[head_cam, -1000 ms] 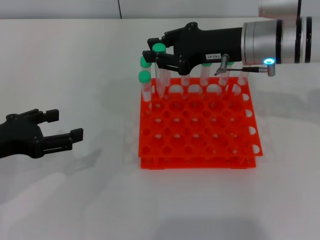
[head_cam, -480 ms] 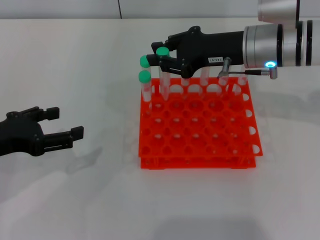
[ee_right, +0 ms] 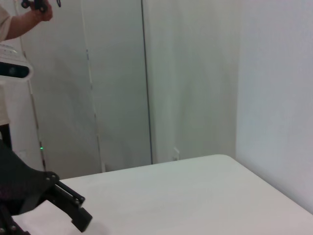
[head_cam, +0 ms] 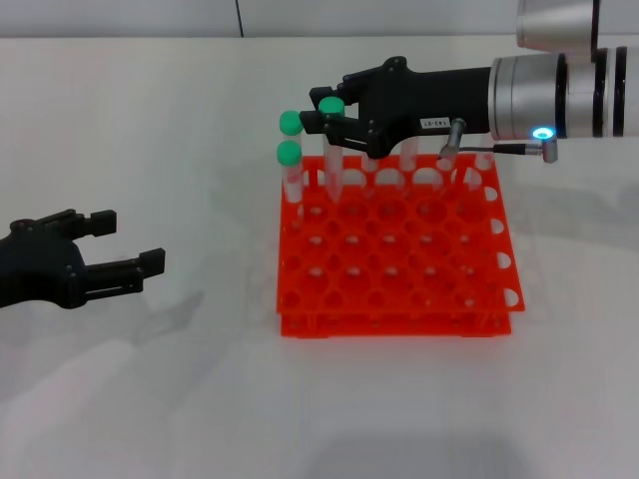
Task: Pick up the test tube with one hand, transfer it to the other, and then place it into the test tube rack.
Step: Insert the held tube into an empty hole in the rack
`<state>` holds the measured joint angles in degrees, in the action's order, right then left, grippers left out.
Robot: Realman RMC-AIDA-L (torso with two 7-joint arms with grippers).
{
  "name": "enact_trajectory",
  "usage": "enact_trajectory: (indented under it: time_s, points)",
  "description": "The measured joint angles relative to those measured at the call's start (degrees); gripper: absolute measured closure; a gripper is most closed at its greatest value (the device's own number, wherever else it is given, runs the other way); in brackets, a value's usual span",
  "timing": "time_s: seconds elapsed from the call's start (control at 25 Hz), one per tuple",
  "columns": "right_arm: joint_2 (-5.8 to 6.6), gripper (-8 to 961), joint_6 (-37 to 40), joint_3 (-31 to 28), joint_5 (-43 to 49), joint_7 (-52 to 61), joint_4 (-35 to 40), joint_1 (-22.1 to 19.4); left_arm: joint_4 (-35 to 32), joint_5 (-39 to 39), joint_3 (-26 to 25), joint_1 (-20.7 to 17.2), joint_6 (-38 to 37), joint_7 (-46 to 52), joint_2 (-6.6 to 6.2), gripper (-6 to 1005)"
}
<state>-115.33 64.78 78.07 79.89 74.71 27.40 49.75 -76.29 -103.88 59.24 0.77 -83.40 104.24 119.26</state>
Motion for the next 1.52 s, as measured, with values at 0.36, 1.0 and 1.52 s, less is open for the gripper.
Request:
enact_trajectory:
  time_s: [0.36, 1.0, 1.52]
  points:
    - [-0.52, 688, -1.7, 0.0, 0.0, 0.3, -0.6, -0.3, 0.1, 0.0, 0.0, 0.6, 0.0, 0.0, 0.00, 105]
    - [-0.77, 688, -1.8, 0.0, -0.5, 0.6, -0.8, -1.7, 0.2, 0.0, 0.1, 0.7, 0.2, -0.1, 0.00, 104]
    - [-0.77, 687, -1.9, 1.6, -0.3, 0.5, -0.8, -1.8, 2.4, -0.2, 0.0, 2.2, 0.1, -0.6, -0.09, 105]
